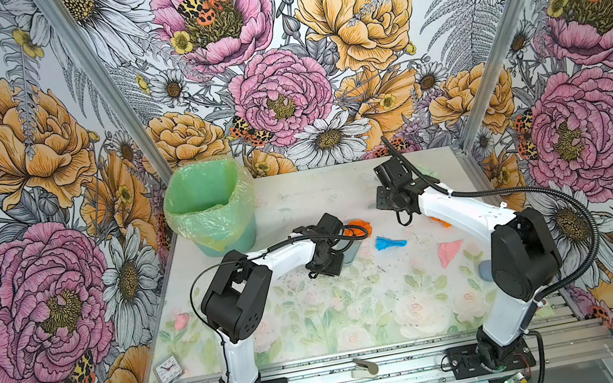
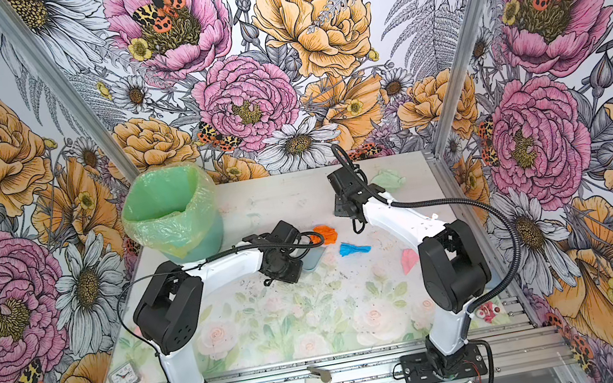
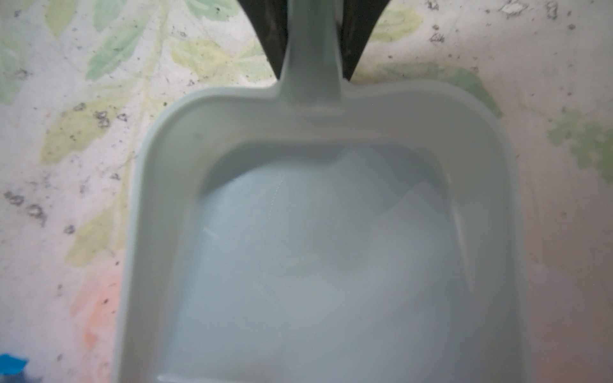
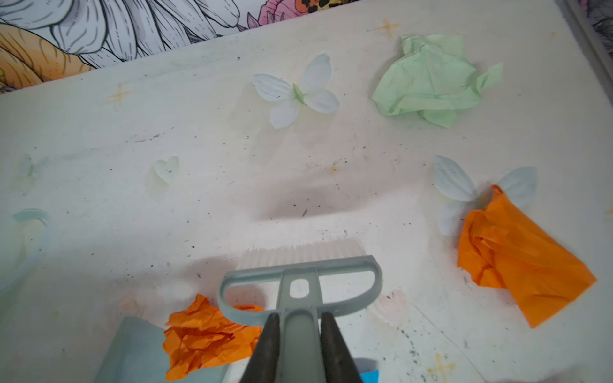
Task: Sweep away the paper scraps from the table
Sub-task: 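Sweep the crumpled orange paper into the dustpan with the right gripper's brush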
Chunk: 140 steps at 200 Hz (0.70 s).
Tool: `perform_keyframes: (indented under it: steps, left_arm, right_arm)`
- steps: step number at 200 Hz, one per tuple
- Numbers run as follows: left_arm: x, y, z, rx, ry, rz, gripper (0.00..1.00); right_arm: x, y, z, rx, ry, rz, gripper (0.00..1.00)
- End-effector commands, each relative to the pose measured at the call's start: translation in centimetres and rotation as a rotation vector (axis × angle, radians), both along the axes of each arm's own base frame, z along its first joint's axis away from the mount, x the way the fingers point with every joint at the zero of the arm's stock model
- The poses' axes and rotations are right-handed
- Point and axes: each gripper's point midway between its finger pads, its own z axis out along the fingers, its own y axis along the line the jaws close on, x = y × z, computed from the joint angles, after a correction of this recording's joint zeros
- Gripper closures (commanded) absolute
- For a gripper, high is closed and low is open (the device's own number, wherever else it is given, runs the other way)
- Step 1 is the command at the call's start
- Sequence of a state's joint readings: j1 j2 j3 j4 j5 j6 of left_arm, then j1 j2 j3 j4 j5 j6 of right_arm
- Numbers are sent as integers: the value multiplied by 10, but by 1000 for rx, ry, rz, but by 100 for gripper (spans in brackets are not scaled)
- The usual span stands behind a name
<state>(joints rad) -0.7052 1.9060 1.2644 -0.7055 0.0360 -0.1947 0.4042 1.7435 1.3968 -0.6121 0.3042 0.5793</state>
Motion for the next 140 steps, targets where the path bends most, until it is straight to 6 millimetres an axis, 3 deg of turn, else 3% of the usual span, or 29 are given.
perform_keyframes:
  steps: [1, 49, 140]
  left_arm:
    - [-1, -9, 1, -30, 2, -3, 94]
    - [0, -10, 0, -30, 4, -2, 94]
    - [-1, -12, -1, -31, 8, -5, 94]
  right_arm:
    - [-6, -18, 21, -134, -30, 19, 100]
    - [-18, -7, -6, -113, 49, 87, 100]
    - [-30, 56, -30, -64, 111, 241, 100]
